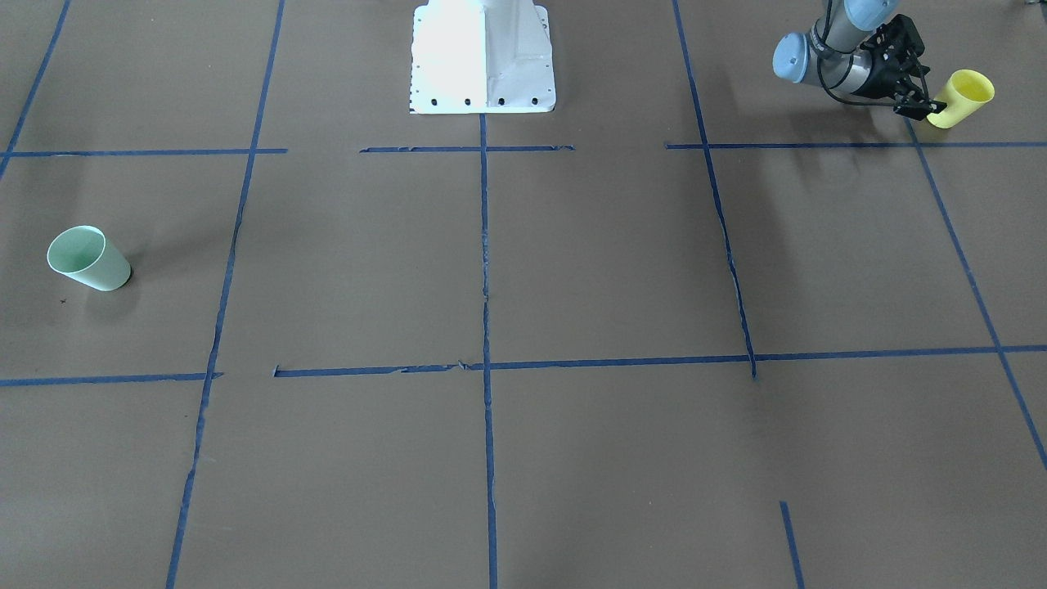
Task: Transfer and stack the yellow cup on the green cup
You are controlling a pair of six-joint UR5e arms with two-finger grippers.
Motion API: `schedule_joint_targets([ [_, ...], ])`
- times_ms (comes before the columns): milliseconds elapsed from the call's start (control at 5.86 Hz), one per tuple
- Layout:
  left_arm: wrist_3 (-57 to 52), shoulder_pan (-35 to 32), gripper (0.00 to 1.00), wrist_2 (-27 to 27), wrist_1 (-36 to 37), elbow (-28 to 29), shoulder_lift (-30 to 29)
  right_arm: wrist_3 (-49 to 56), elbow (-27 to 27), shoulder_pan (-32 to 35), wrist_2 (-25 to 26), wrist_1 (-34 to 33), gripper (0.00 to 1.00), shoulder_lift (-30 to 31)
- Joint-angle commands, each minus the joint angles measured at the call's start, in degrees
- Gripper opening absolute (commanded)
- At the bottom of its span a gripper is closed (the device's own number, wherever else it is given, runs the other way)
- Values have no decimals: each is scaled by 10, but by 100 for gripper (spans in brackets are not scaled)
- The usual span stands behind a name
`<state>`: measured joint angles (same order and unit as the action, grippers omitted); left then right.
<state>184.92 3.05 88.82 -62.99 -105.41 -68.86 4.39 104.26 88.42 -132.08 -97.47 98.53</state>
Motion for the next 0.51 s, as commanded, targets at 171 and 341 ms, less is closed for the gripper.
schedule_joint_targets([
  [171, -36, 0, 100, -1, -5, 14, 3, 0, 1, 0, 0, 0, 100, 3],
  [341, -47, 0, 100, -3, -12, 27, 3, 0, 1, 0, 0, 0, 100, 3],
])
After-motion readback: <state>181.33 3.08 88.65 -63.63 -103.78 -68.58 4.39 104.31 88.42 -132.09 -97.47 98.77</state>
